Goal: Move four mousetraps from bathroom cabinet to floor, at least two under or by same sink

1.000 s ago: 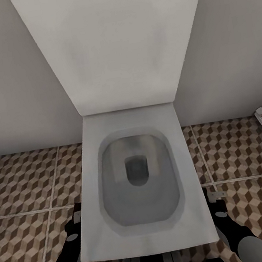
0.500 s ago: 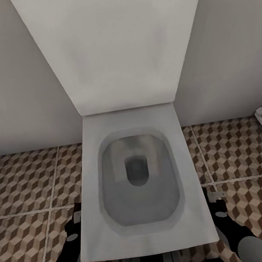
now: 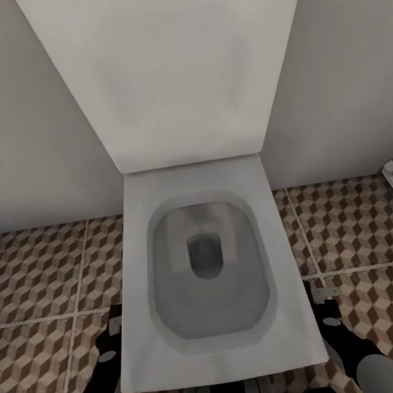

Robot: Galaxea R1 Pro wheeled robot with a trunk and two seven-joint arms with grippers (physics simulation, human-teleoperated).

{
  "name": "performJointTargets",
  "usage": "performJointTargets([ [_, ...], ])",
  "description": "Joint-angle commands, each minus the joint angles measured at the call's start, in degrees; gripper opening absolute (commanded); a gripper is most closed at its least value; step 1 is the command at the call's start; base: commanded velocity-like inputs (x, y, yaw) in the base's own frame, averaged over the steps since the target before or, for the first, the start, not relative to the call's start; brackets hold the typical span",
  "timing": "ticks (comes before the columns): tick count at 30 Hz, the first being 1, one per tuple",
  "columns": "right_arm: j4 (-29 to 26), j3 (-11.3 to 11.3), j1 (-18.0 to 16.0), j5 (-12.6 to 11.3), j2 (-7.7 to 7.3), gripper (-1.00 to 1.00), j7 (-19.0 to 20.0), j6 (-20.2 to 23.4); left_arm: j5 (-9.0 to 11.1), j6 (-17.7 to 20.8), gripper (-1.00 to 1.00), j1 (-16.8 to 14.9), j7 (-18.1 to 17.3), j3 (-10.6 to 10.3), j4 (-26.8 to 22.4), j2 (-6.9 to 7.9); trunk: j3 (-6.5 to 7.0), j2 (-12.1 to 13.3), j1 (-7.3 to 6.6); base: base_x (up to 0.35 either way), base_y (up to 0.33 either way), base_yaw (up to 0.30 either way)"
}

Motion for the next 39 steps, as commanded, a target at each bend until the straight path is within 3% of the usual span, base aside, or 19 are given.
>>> performJointTargets([
  [1,0.9,-0.4,0.0,-0.1,0.04,-1.00,0.1,-0.2,-0.2,0.4,-1.00,0.0,0.3,0.0,-0.1,0.01,-0.03,0.0,0.00,0.000,0.000,0.000],
  [8,0.9,-0.4,0.0,-0.1,0.00,-1.00,0.1,-0.1,-0.2,0.4,-1.00,0.0,0.3,0.0,-0.1,0.07,-0.03,0.0,0.00,0.000,0.000,0.000],
  [9,0.9,-0.4,0.0,-0.1,0.02,1.00,0.1,-0.1,-0.2,0.4,-1.00,0.0,0.3,0.1,-0.1,0.08,-0.03,0.0,0.00,0.000,0.000,0.000],
  [39,0.9,-0.4,0.0,-0.1,0.04,1.00,0.1,-0.1,-0.2,0.5,-1.00,0.0,0.3,0.1,0.0,0.10,-0.03,0.0,0.00,0.000,0.000,0.000],
])
